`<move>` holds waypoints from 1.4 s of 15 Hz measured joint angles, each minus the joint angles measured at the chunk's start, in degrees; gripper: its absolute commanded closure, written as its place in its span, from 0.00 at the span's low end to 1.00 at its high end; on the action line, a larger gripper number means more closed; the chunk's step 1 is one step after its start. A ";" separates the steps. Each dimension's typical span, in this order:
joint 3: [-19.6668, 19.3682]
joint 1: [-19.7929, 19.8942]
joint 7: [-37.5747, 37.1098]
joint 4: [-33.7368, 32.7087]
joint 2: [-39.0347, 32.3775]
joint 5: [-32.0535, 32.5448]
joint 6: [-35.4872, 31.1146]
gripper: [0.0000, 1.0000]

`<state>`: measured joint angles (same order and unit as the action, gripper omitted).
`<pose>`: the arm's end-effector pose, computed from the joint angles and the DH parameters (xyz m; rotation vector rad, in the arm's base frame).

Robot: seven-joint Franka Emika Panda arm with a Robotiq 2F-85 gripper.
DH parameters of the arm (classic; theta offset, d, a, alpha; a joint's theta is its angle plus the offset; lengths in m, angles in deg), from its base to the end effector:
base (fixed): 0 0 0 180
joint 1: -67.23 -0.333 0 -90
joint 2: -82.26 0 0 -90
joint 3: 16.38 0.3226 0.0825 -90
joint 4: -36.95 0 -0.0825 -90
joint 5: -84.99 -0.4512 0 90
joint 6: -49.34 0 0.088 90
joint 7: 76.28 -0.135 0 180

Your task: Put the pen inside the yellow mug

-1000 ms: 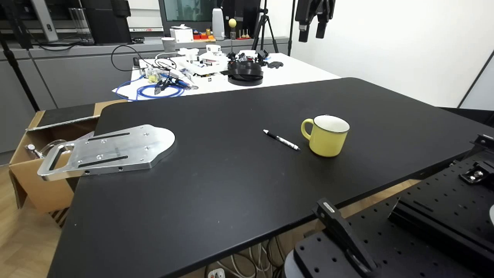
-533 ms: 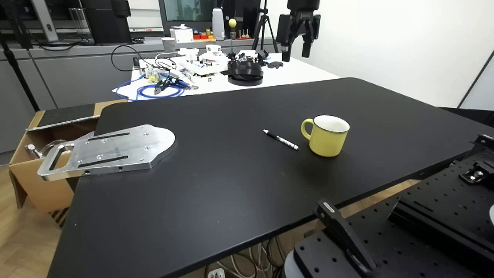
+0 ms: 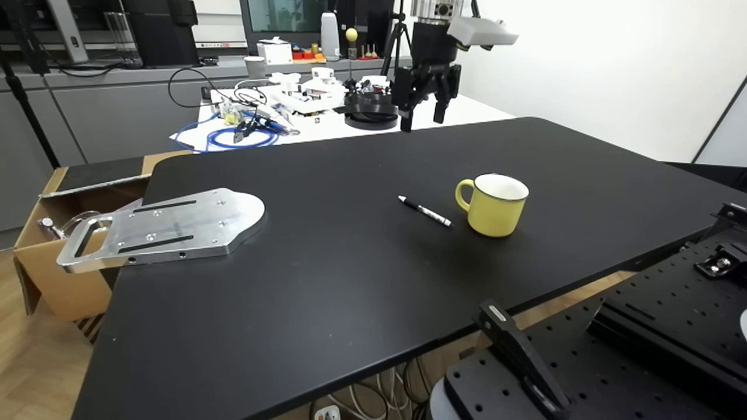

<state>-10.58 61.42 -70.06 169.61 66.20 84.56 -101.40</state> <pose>0.5541 0.1168 0.1464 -3.0728 -0.4648 -0.0545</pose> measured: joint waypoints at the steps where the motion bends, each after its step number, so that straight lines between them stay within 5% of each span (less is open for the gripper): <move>1: 0.35 0.00 0.04 0.20 -1.12 -0.71 -1.72 0.00; 9: 0.47 -0.29 -0.23 0.31 -10.41 -0.66 -12.84 0.00; 21: -1.65 -1.71 -1.01 0.33 -15.39 -0.46 -17.53 0.00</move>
<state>-12.23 59.71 -71.07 169.94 50.81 84.10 -118.93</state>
